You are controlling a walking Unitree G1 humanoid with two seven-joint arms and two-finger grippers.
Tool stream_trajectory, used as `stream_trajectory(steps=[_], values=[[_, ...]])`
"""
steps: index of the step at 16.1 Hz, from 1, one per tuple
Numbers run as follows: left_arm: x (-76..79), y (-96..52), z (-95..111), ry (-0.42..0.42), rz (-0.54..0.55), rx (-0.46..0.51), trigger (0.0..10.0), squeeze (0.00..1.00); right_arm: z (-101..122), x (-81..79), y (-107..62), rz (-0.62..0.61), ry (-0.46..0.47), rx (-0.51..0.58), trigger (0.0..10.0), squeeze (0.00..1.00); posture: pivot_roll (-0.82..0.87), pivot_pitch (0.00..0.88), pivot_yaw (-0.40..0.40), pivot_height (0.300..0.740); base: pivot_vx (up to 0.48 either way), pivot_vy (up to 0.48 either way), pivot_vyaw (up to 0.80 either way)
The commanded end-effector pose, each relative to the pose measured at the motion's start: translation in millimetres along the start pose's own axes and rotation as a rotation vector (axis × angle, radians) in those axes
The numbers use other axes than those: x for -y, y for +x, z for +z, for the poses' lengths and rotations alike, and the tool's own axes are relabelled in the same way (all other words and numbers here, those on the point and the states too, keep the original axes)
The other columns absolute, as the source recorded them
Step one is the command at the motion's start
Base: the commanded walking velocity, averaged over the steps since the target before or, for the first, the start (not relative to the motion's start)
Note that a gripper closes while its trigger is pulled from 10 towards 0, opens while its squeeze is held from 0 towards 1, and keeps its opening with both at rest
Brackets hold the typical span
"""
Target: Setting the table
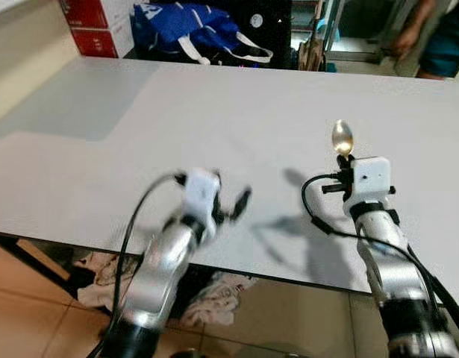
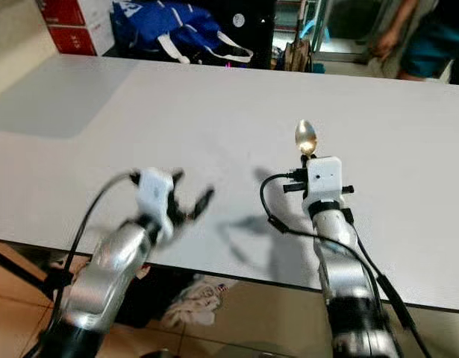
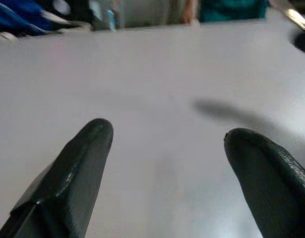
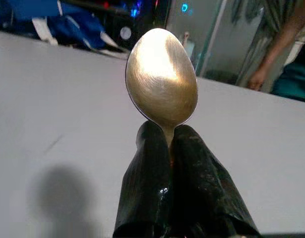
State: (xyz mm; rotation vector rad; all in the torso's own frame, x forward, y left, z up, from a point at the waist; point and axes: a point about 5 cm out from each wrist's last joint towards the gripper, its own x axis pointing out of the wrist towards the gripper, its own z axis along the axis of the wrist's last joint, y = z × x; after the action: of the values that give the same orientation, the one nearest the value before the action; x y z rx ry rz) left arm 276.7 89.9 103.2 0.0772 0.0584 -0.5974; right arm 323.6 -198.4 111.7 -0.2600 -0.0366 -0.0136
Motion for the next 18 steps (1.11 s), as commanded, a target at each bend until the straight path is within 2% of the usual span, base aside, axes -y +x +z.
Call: stream_trajectory(steps=[1, 2, 3, 4, 6, 12, 14, 15, 16, 18], values=[[1.7, -2.1, 1.2, 0.035, -0.044, 0.013, 10.0, 0.0, -1.1, 5.6, 5.9, -0.007, -0.008, 0.008, 0.0, 0.0, 0.04, 0.053, 0.015, 0.74, 0.0, 0.0, 0.0], [-2.4, -4.8, -0.2, 0.024, -0.025, 0.023, 10.0, 0.0, -2.9, 8.2, 12.0, -0.017, -0.017, 0.001, 0.0, 0.0, 0.06, 0.06, 0.018, 0.74, 0.0, 0.0, 0.0], [-1.7, -8.9, -2.2, 0.041, -0.023, 0.042, 10.0, 0.0, -4.3, 10.1, 15.8, -0.024, -0.019, -0.004, 0.0, 0.0, 0.07, 0.065, 0.014, 0.74, 0.0, 0.0, 0.0], [1.4, -13.8, -5.2, 0.096, -0.025, 0.051, 10.0, 0.0, -5.5, 11.5, 18.3, -0.037, -0.02, -0.009, 0.0, 0.0, 0.07, 0.067, 0.014, 0.74, 0.0, 0.0, 0.0], [4.4, -16.9, -0.8, 0.112, -0.053, 0.077, 10.0, 0.0, -7.9, 13.7, 23.6, -0.041, -0.017, -0.02, 0.0, 0.0, 0.08, 0.071, 0.016, 0.74, 0.0, 0.0, 0.0], [8.3, -10.1, 16.1, 0.107, -0.132, 0.103, 10.0, 0.0, -23.7, 14.8, 24.4, -0.051, -0.017, -0.102, 0.0, 0.0, 0.09, 0.08, 0.019, 0.74, 0.0, 0.0, 0.0], [9.7, -6.4, 27.0, 0.065, -0.137, 0.121, 10.0, 0.0, -28.0, 12.7, 23.7, -0.043, -0.025, -0.132, 0.0, 0.0, 0.09, 0.082, 0.017, 0.74, 0.0, 0.0, 0.0], [12.7, -3.0, 42.6, 0.024, -0.16, 0.165, 10.0, 0.0, -33.6, 12.7, 22.3, -0.049, -0.029, -0.172, 6.5, 0.0, 0.08, 0.08, 0.016, 0.74, 0.0, 0.0, 0.0], [13.8, -2.7, 45.2, 0.015, -0.168, 0.172, 10.0, 0.0, -34.9, 13.0, 21.9, -0.053, -0.03, -0.181, 10.0, 0.0, 0.08, 0.08, 0.016, 0.74, 0.0, 0.0, 0.0], [19.6, -3.6, 48.4, 0.012, -0.206, 0.174, 10.0, 0.0, -40.2, 15.3, 19.9, -0.068, -0.033, -0.219, 10.0, 0.0, 0.07, 0.073, 0.017, 0.74, 0.0, 0.0, 0.0]])
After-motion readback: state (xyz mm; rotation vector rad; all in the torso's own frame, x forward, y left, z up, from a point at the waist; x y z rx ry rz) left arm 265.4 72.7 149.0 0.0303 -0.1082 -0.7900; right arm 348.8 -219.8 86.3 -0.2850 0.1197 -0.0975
